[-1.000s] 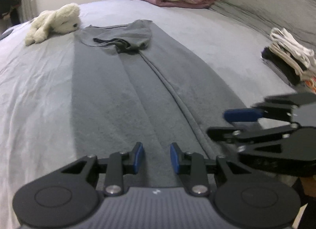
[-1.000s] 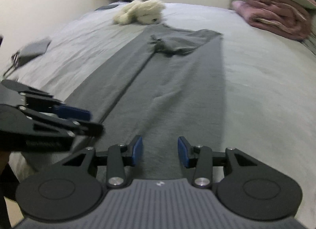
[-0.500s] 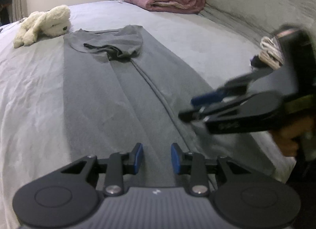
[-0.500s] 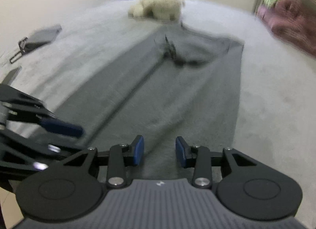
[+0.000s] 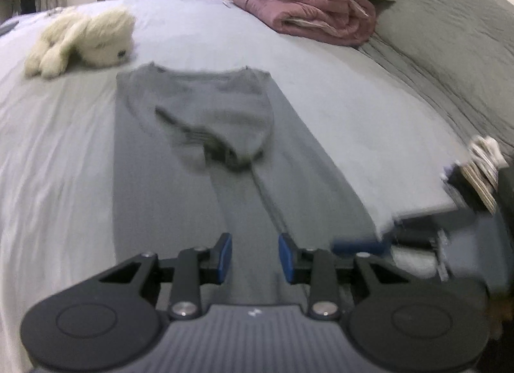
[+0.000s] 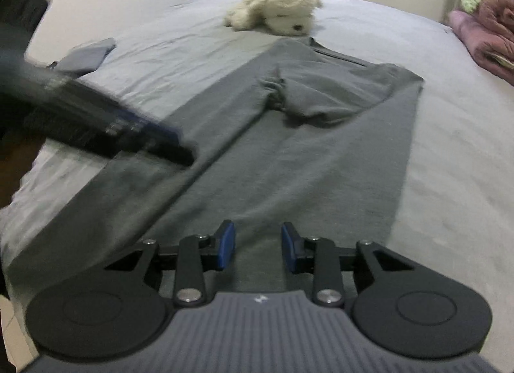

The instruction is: Fold clothes

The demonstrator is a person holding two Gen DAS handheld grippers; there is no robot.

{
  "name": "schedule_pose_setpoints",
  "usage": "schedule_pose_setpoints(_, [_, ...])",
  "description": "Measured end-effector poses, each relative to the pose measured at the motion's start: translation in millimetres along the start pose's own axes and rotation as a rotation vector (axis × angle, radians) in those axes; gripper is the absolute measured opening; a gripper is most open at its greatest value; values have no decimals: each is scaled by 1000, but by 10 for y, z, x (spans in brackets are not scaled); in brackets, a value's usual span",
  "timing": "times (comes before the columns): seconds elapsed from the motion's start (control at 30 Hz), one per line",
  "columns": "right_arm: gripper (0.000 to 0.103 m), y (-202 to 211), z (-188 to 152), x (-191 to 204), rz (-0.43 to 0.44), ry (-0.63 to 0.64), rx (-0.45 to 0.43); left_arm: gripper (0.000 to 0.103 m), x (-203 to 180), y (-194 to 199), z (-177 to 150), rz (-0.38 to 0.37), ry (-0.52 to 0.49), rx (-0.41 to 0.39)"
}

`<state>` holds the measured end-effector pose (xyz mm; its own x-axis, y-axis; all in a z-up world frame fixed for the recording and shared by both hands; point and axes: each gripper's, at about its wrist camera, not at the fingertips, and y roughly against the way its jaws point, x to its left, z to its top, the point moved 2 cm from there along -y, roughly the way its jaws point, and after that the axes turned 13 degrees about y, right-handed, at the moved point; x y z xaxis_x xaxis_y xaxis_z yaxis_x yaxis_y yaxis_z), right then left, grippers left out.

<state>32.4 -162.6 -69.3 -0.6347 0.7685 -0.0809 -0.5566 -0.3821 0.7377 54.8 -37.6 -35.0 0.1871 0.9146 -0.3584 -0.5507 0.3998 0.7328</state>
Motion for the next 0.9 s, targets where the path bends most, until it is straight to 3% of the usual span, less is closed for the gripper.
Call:
schedule_pose_setpoints(0.1, [34,-8,-10,-45,-25,-16,5,34,-99,-317,298,19,0,-26])
schedule_pose_setpoints(0.3, [37,-8,-3,36,-39,9,14,33,-133,-874,601,145,31,-23])
schedule_pose_setpoints(0.37, [37,3,-6,62,-39,14,14,15,-129,-940,630,182,36,-32])
schedule_pose_setpoints(0.47, [36,29,-16,105,-29,18,6,3,-142,-945,649,212,40,-56])
schedule_pose_setpoints(0.57, [32,45,-24,138,-22,21,5,3,-210,-868,660,236,4,-97])
schedule_pose_setpoints(0.9, [34,30,-78,121,-9,-4,-3,4,-156,-990,633,262,-41,-128])
